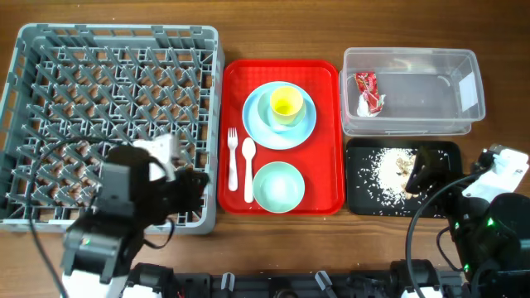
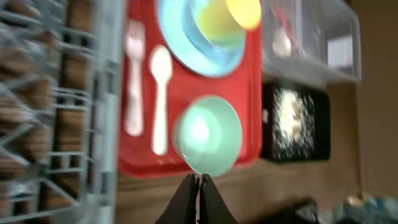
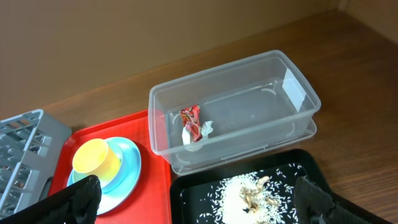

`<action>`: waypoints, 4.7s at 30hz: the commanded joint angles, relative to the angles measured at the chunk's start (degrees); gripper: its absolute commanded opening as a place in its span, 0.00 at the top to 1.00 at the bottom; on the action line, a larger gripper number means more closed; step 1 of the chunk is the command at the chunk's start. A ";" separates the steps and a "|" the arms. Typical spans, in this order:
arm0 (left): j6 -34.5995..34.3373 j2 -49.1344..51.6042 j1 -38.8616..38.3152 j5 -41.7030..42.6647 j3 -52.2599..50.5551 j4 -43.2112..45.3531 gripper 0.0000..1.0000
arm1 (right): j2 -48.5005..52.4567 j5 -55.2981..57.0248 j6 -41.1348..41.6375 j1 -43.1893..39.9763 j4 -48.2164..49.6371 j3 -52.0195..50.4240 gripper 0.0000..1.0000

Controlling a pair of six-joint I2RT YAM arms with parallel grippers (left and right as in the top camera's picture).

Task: Sort waste into correct bins and load items into the dishwasher rack
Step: 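Reach the left gripper to the green bowl and grasp its rim, then lift the green bowl and carry it over the dish rack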

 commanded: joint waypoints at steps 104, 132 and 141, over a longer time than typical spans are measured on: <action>7.89 29.70 -29.27 -3.52 34.16 7.89 0.96 | 0.07 -0.74 -1.03 -0.17 0.11 0.48 0.00; -0.02 74.23 26.25 67.25 35.36 36.87 0.96 | 0.07 -0.74 -1.05 -0.17 0.11 0.48 0.00; 0.31 76.19 29.07 64.24 35.36 37.29 0.96 | 0.07 -0.74 -1.05 -0.17 0.11 0.48 0.01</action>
